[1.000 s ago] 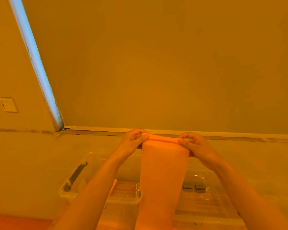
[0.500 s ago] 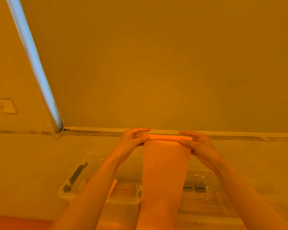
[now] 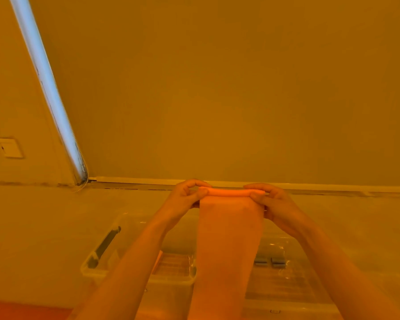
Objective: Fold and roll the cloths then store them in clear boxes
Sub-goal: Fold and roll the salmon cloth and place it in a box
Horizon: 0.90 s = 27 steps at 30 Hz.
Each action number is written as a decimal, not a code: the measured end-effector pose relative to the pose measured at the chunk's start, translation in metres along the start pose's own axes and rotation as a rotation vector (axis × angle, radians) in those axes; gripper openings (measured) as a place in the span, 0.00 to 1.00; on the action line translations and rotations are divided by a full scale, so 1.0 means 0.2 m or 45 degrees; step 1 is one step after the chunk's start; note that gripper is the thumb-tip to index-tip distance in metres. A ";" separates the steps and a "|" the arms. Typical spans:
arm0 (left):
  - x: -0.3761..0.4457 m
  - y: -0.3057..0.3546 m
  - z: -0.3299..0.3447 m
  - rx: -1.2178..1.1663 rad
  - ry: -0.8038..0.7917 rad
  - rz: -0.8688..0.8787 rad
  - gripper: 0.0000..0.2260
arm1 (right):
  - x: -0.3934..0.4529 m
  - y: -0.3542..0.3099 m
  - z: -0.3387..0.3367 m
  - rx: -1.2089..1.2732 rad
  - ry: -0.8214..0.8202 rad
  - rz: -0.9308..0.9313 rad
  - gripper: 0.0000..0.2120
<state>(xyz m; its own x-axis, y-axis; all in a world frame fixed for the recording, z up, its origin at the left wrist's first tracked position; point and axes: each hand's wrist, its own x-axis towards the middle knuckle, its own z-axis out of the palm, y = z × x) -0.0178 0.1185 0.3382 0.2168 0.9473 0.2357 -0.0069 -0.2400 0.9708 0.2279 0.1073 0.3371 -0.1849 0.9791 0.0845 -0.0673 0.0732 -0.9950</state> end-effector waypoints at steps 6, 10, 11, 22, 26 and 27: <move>0.01 0.01 -0.01 -0.131 -0.022 0.007 0.10 | 0.00 0.00 0.01 0.064 0.038 0.011 0.07; 0.02 0.00 -0.01 -0.076 0.018 0.002 0.07 | 0.01 0.00 0.00 0.039 0.031 -0.006 0.15; 0.02 0.00 -0.02 -0.043 0.018 0.011 0.07 | 0.01 0.00 0.00 0.032 0.018 0.007 0.15; 0.00 -0.03 -0.01 0.121 -0.055 -0.082 0.07 | -0.03 0.03 -0.01 -0.102 -0.010 -0.002 0.10; 0.00 -0.02 -0.01 -0.047 -0.034 -0.012 0.08 | -0.02 0.02 -0.02 0.058 -0.025 -0.007 0.12; 0.01 -0.02 -0.01 -0.093 -0.030 -0.007 0.09 | -0.02 0.01 -0.01 0.080 -0.024 0.005 0.12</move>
<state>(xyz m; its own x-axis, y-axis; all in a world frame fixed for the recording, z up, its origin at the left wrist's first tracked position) -0.0186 0.1209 0.3352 0.2399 0.9432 0.2300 -0.0764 -0.2178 0.9730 0.2314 0.1038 0.3339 -0.2036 0.9756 0.0822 -0.1280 0.0567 -0.9902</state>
